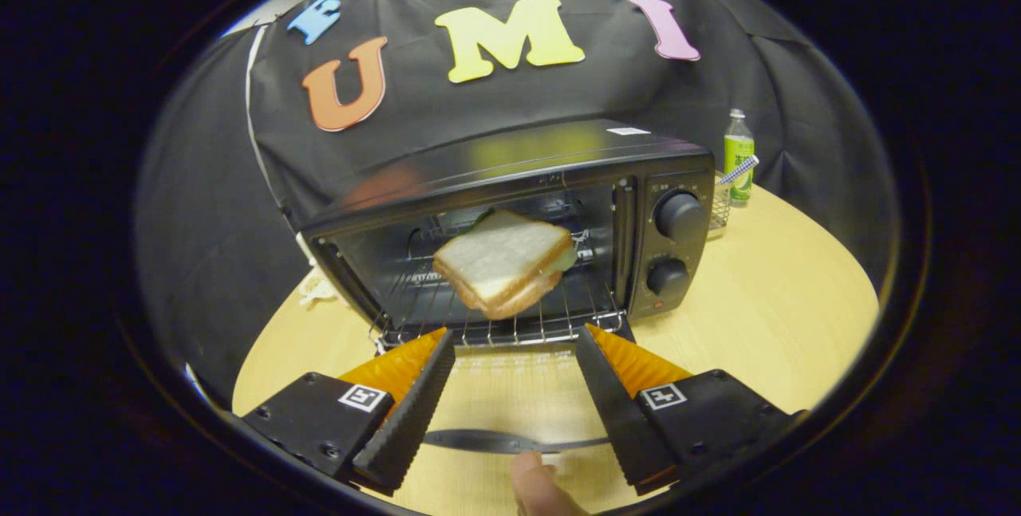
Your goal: Open the toaster oven, put the food inside, and close the toaster oven door.
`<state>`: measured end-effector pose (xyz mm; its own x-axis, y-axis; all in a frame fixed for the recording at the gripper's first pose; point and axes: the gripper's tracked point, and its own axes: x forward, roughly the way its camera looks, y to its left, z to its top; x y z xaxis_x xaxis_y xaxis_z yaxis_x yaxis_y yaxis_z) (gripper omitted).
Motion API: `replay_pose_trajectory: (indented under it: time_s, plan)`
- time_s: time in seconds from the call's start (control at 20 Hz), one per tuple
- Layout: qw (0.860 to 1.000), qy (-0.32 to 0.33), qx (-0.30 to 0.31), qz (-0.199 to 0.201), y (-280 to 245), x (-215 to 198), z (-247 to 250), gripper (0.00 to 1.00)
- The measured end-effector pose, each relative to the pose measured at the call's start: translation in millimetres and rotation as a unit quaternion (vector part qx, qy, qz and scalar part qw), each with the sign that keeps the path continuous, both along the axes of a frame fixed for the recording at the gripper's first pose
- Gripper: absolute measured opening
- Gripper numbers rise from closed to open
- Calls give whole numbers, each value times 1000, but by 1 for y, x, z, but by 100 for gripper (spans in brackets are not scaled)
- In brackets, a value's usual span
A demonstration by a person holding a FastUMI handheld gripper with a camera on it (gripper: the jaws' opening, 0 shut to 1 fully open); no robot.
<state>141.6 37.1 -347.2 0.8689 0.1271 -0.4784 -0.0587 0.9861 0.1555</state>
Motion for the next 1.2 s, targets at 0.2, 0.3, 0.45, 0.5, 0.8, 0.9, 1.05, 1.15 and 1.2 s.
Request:
replay_pose_trajectory:
  time_s: [0.2, 0.3, 0.45, 0.5, 0.8, 0.9, 1.05, 1.15, 1.2]
  plan:
    - [998, -29, -55, 8, 3, -42, -4, 100]
    - [996, -40, -76, 13, 9, -60, -9, 100]
    - [999, -23, -46, 0, 18, -83, -27, 100]
    - [999, -14, -41, -2, 20, -87, -34, 100]
    - [996, 38, -77, -7, 17, -92, -80, 100]
    - [996, 61, -63, -12, 19, -88, -95, 100]
    - [995, 57, -78, -32, 8, -77, -96, 100]
    - [994, 59, -91, -32, 8, -74, -97, 100]
    - [993, 59, -97, -35, 8, -73, -98, 100]
